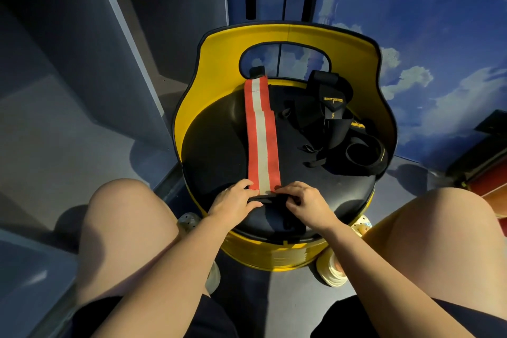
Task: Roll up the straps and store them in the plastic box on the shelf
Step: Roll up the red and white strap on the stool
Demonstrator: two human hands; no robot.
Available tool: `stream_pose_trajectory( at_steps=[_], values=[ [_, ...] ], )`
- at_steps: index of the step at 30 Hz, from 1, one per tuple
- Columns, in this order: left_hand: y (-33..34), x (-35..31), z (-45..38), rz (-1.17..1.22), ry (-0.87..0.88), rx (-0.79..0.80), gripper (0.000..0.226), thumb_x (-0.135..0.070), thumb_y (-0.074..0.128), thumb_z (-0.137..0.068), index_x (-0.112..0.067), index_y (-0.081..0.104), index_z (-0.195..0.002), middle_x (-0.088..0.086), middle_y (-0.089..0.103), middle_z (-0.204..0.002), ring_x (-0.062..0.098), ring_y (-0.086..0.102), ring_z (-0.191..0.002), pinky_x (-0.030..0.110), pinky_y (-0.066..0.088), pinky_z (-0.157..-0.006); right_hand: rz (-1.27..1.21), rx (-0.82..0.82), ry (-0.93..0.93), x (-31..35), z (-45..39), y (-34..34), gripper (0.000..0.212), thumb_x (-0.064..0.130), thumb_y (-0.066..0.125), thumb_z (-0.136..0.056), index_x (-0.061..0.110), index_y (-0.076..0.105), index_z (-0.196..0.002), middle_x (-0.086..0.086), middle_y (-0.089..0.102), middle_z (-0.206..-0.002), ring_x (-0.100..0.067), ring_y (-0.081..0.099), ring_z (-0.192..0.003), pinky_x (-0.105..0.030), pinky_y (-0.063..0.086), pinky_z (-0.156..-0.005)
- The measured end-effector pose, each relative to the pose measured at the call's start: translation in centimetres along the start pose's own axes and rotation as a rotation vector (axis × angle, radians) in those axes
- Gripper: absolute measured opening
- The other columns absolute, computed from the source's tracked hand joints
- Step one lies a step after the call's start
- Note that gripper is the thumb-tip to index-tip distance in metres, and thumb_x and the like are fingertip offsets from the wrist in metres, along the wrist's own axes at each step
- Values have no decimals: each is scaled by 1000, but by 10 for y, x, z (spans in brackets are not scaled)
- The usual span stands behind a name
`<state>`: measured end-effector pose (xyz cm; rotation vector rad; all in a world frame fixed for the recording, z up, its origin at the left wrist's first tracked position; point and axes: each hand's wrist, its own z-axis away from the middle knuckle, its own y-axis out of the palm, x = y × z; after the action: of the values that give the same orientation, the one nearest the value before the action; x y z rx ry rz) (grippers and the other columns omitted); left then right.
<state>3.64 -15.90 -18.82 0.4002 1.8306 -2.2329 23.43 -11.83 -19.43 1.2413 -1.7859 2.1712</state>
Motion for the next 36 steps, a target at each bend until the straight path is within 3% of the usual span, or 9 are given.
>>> stream_pose_trajectory(
  at_steps=[7,12,14,17,20,26,29,32,36],
  values=[
    [4,-4,3,-32,9,-22,46,-39,49,-94,-18,49,-135,-5,35,-146,15,40,-130,32,39,-105,126,-8,-90,-1,3,-1,43,2,48,-82,16,67,-118,-3,61,-111,-21,52,-104,-25,41,-93],
    [5,-2,3,-23,0,-32,46,-41,48,-94,-17,52,-133,-5,36,-146,15,42,-129,31,39,-104,-28,-23,120,2,6,-5,37,9,48,-84,21,68,-113,5,57,-103,-15,56,-101,-25,43,-89],
    [6,-2,2,-33,4,-39,47,-43,48,-94,-17,52,-133,-6,36,-145,14,41,-129,31,39,-104,-3,0,94,0,7,-4,38,6,47,-85,21,68,-113,6,53,-99,-17,57,-100,-21,43,-88],
    [7,-1,2,-56,23,-61,47,-45,49,-93,-20,50,-133,-7,37,-142,13,38,-130,33,40,-102,50,53,15,-6,8,-2,41,-2,47,-87,17,67,-117,-2,56,-103,-17,56,-102,-2,31,-85],
    [8,-1,4,-91,100,-104,44,-41,51,-92,-22,47,-132,-8,41,-135,11,37,-127,30,39,-99,26,78,-18,-11,9,0,41,-6,47,-88,15,66,-118,-7,60,-108,-21,56,-106,-8,31,-89],
    [11,-3,3,-95,166,-141,33,-34,48,-95,-24,54,-126,-8,50,-121,11,45,-116,28,39,-95,100,77,-24,-14,11,4,35,28,51,-92,25,61,-125,3,53,-108,-15,47,-106,-15,32,-93],
    [12,-1,2,-86,178,-157,31,-35,48,-95,-22,56,-122,-8,51,-117,11,46,-113,28,41,-93,192,0,-92,-9,14,4,49,53,46,-85,23,67,-118,4,55,-107,-16,49,-97,-26,43,-90],
    [12,-1,1,-36,152,-180,28,-35,53,-92,-20,60,-115,-8,55,-113,12,49,-110,28,43,-88,226,-34,-189,-8,12,10,41,44,64,-81,15,69,-111,-1,61,-108,-21,56,-95,-30,48,-84],
    [11,-2,0,28,88,-213,25,-36,60,-88,-19,64,-107,-9,58,-109,11,51,-105,29,43,-80,34,-110,-49,-2,11,20,29,27,67,-85,14,68,-110,1,62,-109,-17,57,-104,-22,42,-89]
  ],
)
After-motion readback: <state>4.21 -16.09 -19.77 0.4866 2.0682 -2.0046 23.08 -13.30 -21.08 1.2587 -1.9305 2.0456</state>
